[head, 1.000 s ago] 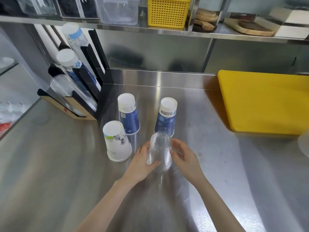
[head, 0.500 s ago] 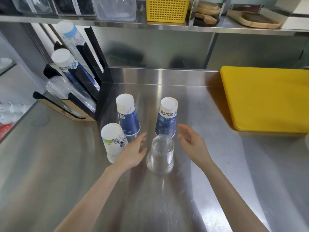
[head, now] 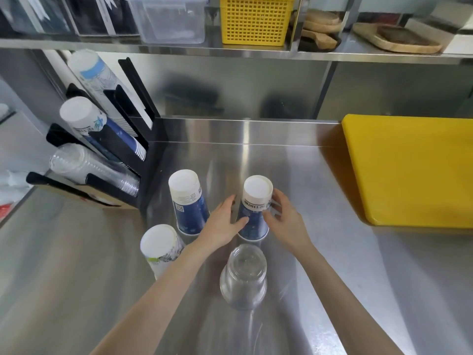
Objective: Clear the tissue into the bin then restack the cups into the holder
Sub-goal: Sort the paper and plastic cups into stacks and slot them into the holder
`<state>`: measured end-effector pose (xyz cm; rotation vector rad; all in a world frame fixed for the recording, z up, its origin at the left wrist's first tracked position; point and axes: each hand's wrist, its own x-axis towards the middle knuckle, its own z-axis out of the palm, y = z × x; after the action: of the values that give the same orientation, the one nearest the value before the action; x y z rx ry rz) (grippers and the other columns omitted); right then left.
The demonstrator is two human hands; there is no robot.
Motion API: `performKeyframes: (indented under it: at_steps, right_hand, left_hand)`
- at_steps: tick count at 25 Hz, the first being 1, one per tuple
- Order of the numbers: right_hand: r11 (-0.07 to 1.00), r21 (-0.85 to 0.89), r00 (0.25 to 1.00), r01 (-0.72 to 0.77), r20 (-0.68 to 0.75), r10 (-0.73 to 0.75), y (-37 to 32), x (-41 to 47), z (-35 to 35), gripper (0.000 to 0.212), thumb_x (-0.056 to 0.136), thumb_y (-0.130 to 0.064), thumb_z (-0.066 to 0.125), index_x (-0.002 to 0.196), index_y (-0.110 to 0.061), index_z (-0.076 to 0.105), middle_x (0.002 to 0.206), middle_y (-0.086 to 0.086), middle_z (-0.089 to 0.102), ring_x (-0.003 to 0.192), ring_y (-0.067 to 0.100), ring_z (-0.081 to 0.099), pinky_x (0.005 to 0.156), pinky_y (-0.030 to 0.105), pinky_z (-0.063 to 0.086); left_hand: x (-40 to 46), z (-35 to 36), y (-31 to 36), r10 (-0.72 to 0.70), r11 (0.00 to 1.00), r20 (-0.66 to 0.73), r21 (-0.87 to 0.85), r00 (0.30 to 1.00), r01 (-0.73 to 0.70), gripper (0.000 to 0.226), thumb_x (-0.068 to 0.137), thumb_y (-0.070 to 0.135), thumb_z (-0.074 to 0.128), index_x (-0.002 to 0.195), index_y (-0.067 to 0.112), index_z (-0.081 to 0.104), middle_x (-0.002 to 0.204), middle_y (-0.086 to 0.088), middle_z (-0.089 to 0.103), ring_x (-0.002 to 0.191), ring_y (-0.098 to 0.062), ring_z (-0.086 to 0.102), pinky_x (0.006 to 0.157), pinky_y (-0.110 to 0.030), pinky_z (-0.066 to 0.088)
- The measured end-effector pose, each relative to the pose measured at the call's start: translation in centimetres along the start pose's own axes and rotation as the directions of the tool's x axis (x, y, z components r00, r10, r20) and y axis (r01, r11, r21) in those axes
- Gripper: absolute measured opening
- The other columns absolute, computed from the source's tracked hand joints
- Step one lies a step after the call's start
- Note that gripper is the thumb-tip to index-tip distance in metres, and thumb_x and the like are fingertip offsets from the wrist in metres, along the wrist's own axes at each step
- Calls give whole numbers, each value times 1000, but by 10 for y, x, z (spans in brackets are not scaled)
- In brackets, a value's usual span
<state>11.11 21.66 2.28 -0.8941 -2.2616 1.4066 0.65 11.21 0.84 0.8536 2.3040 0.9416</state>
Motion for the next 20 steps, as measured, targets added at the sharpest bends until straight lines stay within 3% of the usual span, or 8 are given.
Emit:
performKeyframes:
  at_steps: [4,10,13,18,20]
  right_hand:
    - [1000,-22,1000,-13,2,13,2,4,2,47,87,-14,53,132,-19,39,134,4,54,121,22,51,97,26,39]
    - [994,-5,993,109,-39,-109,-30,-7,-11,45,86,-13,55,128,-21,43,129,1,58,118,19,54,97,26,42]
    - [977,17,976,211,-57,-210,-68,-14,-18,45,87,-16,55,129,-21,42,130,0,56,117,15,54,99,29,42]
    - [924,76,927,375,-62,-371,-135,-20,-18,42,88,-16,52,129,-21,43,121,-10,56,106,3,51,93,20,43]
    - [909,87,913,409,-37,-407,-152,-18,-10,42,89,-16,51,130,-19,42,129,-3,56,112,9,54,96,23,44]
  left_hand:
    - [8,0,7,41,999,26,-10,999,-41,55,85,22,58,133,13,34,141,-8,46,129,-27,44,109,-41,36]
    - [-15,-26,28,166,986,-116,15,979,-165,56,84,21,59,133,14,34,139,-9,46,127,-25,45,105,-34,36]
    - [-33,-56,44,268,963,-238,44,934,-265,57,82,22,61,133,15,34,135,-9,47,123,-23,47,99,-27,35]
    - [-60,-119,59,385,920,-409,107,827,-376,56,82,18,61,132,17,36,134,-6,47,115,-9,45,95,-20,29]
    - [-65,-138,55,382,921,-439,112,813,-372,56,82,19,61,132,18,35,136,-7,46,114,-7,43,95,-21,31]
